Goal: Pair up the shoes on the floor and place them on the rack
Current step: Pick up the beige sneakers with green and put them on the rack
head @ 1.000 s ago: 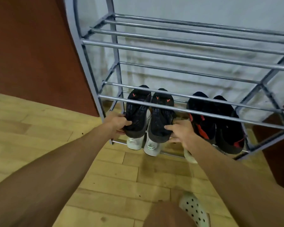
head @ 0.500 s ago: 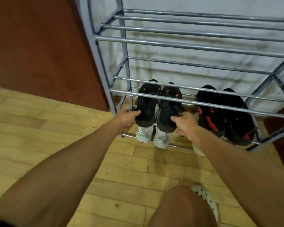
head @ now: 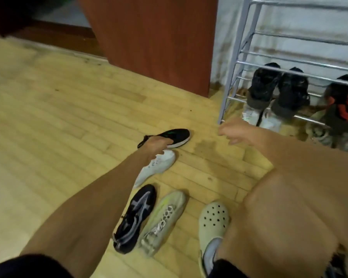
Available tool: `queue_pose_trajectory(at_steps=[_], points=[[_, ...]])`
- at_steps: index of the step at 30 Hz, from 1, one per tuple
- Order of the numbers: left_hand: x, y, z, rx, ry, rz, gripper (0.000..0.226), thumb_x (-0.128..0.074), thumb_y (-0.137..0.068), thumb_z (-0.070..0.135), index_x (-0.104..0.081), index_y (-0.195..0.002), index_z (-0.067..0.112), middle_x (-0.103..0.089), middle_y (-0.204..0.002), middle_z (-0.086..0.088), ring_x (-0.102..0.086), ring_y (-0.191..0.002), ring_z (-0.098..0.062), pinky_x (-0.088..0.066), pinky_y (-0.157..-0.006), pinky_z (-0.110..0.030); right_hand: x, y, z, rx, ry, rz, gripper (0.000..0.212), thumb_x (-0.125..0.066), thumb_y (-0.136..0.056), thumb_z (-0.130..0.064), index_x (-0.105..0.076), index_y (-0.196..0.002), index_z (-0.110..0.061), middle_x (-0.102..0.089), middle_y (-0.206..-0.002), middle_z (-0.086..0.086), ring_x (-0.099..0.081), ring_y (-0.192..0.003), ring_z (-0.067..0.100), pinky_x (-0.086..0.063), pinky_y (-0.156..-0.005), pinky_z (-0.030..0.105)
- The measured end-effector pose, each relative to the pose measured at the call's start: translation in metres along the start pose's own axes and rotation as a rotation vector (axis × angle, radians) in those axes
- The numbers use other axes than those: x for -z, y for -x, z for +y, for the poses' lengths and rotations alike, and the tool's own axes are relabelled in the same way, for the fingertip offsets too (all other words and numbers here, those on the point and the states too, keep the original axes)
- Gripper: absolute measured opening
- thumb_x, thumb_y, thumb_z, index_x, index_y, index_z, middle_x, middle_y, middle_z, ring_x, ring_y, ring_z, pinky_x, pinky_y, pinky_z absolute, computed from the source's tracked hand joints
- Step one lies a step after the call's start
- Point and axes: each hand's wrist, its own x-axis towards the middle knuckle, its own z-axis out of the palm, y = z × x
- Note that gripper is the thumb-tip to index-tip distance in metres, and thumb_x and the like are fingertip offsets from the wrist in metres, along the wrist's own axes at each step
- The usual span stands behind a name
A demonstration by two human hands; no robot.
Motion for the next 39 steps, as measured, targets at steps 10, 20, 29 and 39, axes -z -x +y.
queue_pose_trajectory(at_steps=[10,20,29,39], points=[[-0.005,0.018,-0.197,0.126,-0.372,-0.22,0.043,-0.062,-0.089,0.013,-0.053,-0.132,0.013,-0.047,-0.133,-0.012,-0.058,-0.11,-0.023,-0.046,-0.077,-0.019,-0.143,0.047,0.008,0.077,0.164,-0.42,0.034,-0.06,-0.092,-0.016,-0.058,-0.125,-0.01,-0.053,-0.139,0.008,-0.055,-0.12,0.025,-0.054,-0.09,0.035],[-0.032,0.004,-0.278,0.085,-0.71,-0.185,0.073,-0.069,-0.084,0.018,-0.025,-0.143,0.015,-0.053,-0.127,-0.015,-0.057,-0.105,-0.029,-0.046,-0.096,-0.043,-0.128,0.006,0.017,0.167,0.217,-0.308,0.028,-0.06,-0.089,-0.018,-0.065,-0.114,-0.007,-0.062,-0.106,0.01,-0.06,-0.098,0.021,-0.055,-0.078,0.033],[-0.048,0.004,-0.285,0.145,-0.813,-0.123,0.075,-0.079,-0.074,0.032,-0.043,-0.136,0.009,-0.058,-0.125,-0.01,-0.056,-0.115,-0.027,-0.048,-0.095,-0.034,-0.121,0.012,0.024,0.16,0.223,-0.371,0.022,-0.058,-0.091,-0.019,-0.063,-0.112,-0.016,-0.061,-0.118,0.007,-0.064,-0.104,0.02,-0.057,-0.086,0.035],[-0.009,0.028,-0.215,0.106,-0.001,-0.211,0.028,-0.072,-0.082,0.009,-0.067,-0.108,-0.001,-0.07,-0.094,-0.013,-0.065,-0.077,-0.019,-0.059,-0.072,-0.032,-0.118,0.058,0.005,0.118,0.089,-0.342,0.04,-0.062,-0.09,-0.02,-0.056,-0.126,-0.004,-0.055,-0.135,0.017,-0.057,-0.12,0.029,-0.054,-0.093,0.038]])
